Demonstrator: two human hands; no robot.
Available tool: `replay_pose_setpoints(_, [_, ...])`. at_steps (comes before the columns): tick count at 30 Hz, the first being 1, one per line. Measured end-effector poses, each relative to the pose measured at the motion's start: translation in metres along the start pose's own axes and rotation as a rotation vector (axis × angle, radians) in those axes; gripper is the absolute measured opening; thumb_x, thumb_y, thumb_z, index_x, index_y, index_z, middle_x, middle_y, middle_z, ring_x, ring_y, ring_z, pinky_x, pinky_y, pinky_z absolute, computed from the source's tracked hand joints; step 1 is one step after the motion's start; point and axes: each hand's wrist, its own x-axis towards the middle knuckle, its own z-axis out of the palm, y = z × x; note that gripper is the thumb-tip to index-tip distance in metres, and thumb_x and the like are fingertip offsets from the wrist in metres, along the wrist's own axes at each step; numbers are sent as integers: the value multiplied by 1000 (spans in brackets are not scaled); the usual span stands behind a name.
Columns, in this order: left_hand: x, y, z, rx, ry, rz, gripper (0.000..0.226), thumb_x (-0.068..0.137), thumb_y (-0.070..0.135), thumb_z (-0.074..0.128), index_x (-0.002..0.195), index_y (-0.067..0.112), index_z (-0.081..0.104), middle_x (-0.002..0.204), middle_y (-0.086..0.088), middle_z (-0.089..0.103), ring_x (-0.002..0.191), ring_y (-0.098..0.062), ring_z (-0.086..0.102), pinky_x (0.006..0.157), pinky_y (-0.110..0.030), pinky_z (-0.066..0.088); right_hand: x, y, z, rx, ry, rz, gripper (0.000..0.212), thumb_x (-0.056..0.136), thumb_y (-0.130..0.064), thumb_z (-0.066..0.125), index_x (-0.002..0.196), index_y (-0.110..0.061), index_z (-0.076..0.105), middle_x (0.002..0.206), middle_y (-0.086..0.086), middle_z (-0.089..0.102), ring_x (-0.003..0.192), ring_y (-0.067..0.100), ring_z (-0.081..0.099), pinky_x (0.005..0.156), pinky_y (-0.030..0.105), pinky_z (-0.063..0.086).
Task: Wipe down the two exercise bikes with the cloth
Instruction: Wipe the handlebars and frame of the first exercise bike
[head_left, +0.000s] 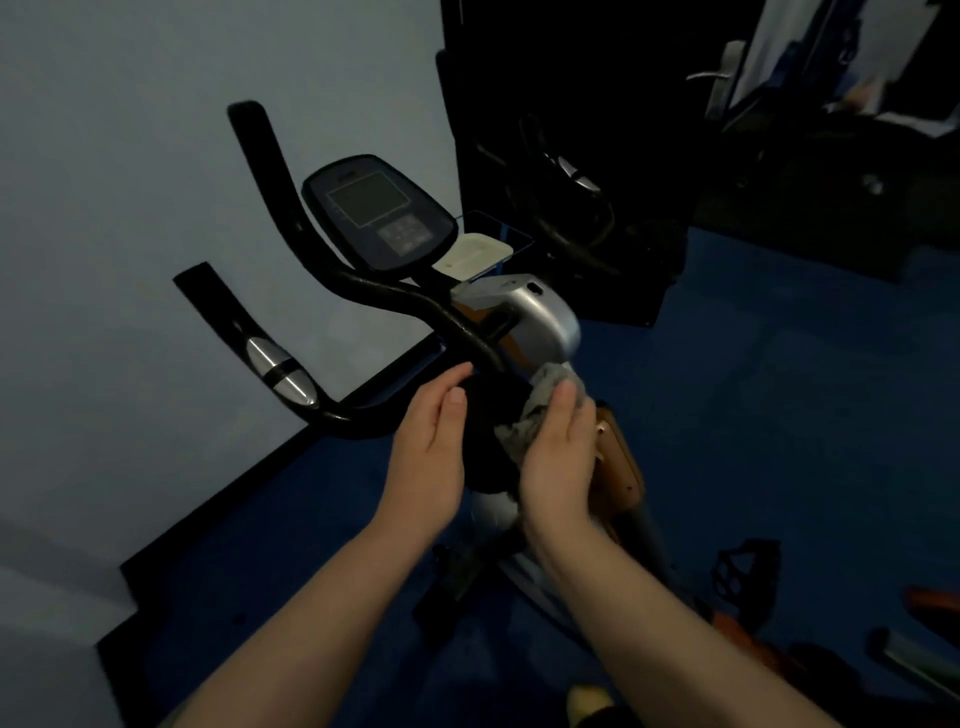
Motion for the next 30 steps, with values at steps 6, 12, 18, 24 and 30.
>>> replay_pose_setpoints(6, [1,-1,-1,-23,-32,9,35,104,30,35,134,27,52,132,6,56,121,-4,52,107,-30,42,-15,14,-5,-196,-117,-140,20,100,-33,45,118,-32,39,112,-13,57,104,2,60,82,15,50])
replay_pose_setpoints(12, [-2,-7,-4,-98,-38,14,34,103,36,33,132,35,51,124,20,56,111,14,52,86,-4,42,3,-6,-18,-470,-148,-374,28,94,-38,57,111,-42,35,114,-4,56,98,8,58,77,29,52])
replay_pose_setpoints(18, [-22,-17,-5,-194,-65,35,55,91,51,49,143,37,38,136,24,50,123,6,48,96,-12,43,30,-28,-30,-832,-190,-911,29,77,-38,76,101,-22,73,98,-3,59,98,13,46,83,28,31])
replay_pose_setpoints(24, [-22,-23,-5,-241,-34,17,50,99,41,29,146,26,36,145,18,42,130,11,37,98,0,29,12,-26,-19,-975,-342,-959,23,86,-25,70,106,-14,73,95,2,67,86,21,55,62,30,47])
replay_pose_setpoints(30, [-22,-25,0,-305,1,-3,43,101,37,28,143,29,37,146,17,42,135,5,36,111,-11,26,18,-39,-9,-823,-550,-660,32,96,-35,55,125,-23,64,108,-5,62,98,12,57,76,30,48])
